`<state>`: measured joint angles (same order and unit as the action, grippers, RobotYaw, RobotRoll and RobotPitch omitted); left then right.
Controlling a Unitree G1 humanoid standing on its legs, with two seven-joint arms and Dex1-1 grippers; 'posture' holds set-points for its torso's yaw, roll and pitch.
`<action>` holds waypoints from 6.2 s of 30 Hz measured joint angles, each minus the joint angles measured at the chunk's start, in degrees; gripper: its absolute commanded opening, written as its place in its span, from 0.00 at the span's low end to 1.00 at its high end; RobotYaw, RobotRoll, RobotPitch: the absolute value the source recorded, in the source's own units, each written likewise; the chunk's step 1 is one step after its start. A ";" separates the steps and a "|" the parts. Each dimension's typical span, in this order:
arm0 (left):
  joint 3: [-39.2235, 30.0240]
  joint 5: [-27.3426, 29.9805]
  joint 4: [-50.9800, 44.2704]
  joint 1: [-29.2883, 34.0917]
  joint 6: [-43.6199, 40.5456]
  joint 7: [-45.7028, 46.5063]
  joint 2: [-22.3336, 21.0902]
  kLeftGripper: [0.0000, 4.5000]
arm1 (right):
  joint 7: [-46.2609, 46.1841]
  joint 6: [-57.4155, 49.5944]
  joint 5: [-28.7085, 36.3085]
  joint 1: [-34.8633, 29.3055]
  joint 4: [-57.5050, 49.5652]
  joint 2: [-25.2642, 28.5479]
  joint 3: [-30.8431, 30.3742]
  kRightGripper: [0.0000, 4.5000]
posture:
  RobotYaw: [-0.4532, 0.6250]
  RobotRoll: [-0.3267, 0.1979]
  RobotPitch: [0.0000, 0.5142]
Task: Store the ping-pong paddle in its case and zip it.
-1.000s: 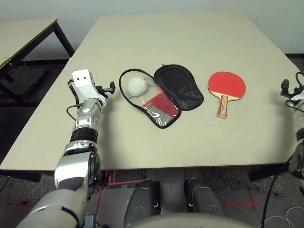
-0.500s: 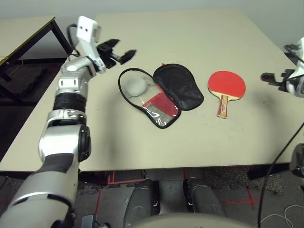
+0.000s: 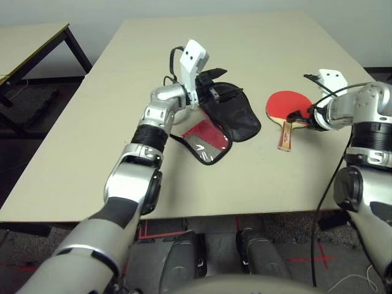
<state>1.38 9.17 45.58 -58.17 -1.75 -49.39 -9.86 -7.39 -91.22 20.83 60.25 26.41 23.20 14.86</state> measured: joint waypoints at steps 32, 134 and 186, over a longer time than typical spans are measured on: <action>0.89 1.25 -17.45 9.23 -9.85 7.08 1.86 1.00 | 9.38 19.34 -14.38 7.98 20.68 -1.34 -10.01 0.24 | 0.39 0.62 0.16; -1.61 3.95 -21.63 25.61 -26.71 9.57 -13.21 1.00 | 36.17 50.27 -17.18 -4.81 -1.34 9.24 -9.76 0.99 | 0.44 0.62 0.18; -7.16 8.81 -26.64 14.18 -26.70 17.87 -5.61 1.00 | 19.78 18.24 1.63 -0.16 20.65 -9.66 18.41 0.99 | 0.48 0.62 0.25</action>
<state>-5.78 17.98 18.94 -43.99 -28.45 -31.52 -15.46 12.39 -72.98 22.45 60.09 47.06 13.54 33.27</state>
